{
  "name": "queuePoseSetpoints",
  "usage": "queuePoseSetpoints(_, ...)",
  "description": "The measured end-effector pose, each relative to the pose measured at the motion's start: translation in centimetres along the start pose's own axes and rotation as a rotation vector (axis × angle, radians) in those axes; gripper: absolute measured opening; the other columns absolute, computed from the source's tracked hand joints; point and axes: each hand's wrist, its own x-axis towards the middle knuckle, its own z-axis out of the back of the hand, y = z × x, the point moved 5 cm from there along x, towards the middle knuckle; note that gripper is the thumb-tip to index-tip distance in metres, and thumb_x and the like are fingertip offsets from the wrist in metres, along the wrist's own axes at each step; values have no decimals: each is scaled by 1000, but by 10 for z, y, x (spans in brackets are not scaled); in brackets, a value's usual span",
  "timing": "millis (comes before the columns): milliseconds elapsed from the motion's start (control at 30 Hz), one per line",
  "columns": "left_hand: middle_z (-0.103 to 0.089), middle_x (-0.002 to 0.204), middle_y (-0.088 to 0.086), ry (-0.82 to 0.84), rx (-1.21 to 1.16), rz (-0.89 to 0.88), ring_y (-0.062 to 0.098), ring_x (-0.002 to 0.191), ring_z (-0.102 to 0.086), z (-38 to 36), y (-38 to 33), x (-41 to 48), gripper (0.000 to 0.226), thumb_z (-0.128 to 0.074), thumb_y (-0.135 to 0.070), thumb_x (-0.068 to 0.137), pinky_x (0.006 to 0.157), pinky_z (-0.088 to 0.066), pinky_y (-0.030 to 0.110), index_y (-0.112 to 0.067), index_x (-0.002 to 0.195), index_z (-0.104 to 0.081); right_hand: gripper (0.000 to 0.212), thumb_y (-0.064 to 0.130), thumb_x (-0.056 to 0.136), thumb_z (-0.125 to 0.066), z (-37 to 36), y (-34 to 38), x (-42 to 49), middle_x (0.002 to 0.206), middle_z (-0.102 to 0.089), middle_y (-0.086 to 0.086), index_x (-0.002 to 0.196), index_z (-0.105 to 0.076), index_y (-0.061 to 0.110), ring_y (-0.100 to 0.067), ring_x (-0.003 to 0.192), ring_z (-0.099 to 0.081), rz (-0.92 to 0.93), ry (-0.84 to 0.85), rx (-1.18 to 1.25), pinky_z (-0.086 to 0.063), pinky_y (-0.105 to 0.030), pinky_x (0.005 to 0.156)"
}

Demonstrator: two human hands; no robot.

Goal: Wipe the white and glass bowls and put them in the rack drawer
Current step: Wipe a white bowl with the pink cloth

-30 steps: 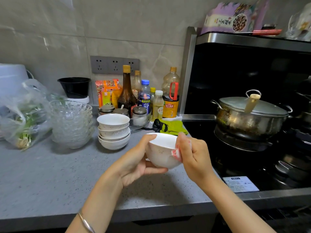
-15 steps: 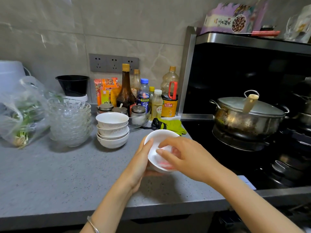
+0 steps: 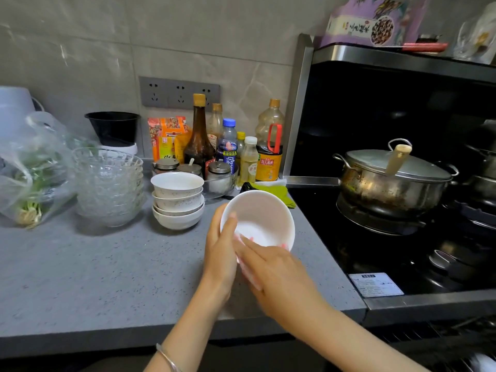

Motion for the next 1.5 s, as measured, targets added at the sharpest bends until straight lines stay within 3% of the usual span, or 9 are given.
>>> queuePoseSetpoints(167,-70,102,-6,174,111,-42,8,96,-65,3,-7,4,22,-46,-19,98,80,-52,23,-31,103,-63,18,22,74,-65,9,-25,-6,93,-75,8,87,-77,26,-13,75,-72,285,-67,-86,-50,-26,60)
queuePoseSetpoints(400,-69,110,3,-13,-169,212,12,91,-69,-7,21,-9,27,-51,-36,94,69,-52,30,-24,116,-62,36,31,80,-43,7,0,5,91,-74,16,94,-77,30,-6,61,-69,-30,-140,-10,-44,-23,39)
queuePoseSetpoints(600,-69,96,-7,142,34,26,5,85,-65,2,2,-1,19,-47,-22,97,66,-51,17,-30,101,-63,28,16,63,-72,9,-26,-15,97,-75,0,90,-78,20,-17,88,-72,294,-116,-110,-53,-29,81)
queuePoseSetpoints(833,-70,109,3,34,-145,190,15,96,-69,-12,24,-12,28,-53,-35,91,75,-54,35,-24,115,-63,37,28,79,-43,8,-3,1,90,-74,14,91,-78,28,-7,62,-69,-10,-144,-61,-41,-20,37)
queuePoseSetpoints(1033,-70,103,0,124,-5,92,9,87,-66,4,1,4,21,-49,-29,95,69,-50,24,-25,110,-62,28,22,77,-51,16,-22,-8,94,-75,0,86,-78,19,-17,84,-72,288,-179,-100,-45,-27,86)
queuePoseSetpoints(1267,-71,108,7,15,-66,154,18,99,-68,-5,23,-7,27,-51,-32,93,80,-55,40,-22,115,-63,38,27,80,-42,-3,-5,3,97,-74,10,94,-77,23,-9,66,-70,-19,-117,50,-43,-22,39)
queuePoseSetpoints(1333,-69,109,10,36,-32,140,21,98,-67,0,17,-2,28,-48,-32,95,80,-54,37,-19,114,-63,35,25,79,-46,-4,-9,-3,98,-74,5,94,-77,20,-12,71,-71,92,-120,5,-49,-24,46)
queuePoseSetpoints(1433,-71,95,-1,128,48,87,5,78,-68,7,6,7,19,-46,-25,97,64,-52,19,-24,104,-63,23,18,70,-67,-1,-26,-9,98,-74,-3,91,-78,16,-19,86,-72,291,-87,-88,-50,-31,84)
queuePoseSetpoints(1500,-70,93,-5,153,33,59,0,73,-67,6,3,8,17,-46,-24,97,59,-51,14,-26,103,-62,38,15,51,-89,1,-31,-5,95,-75,-2,88,-78,17,-17,87,-72,285,-66,-138,-47,-29,89)
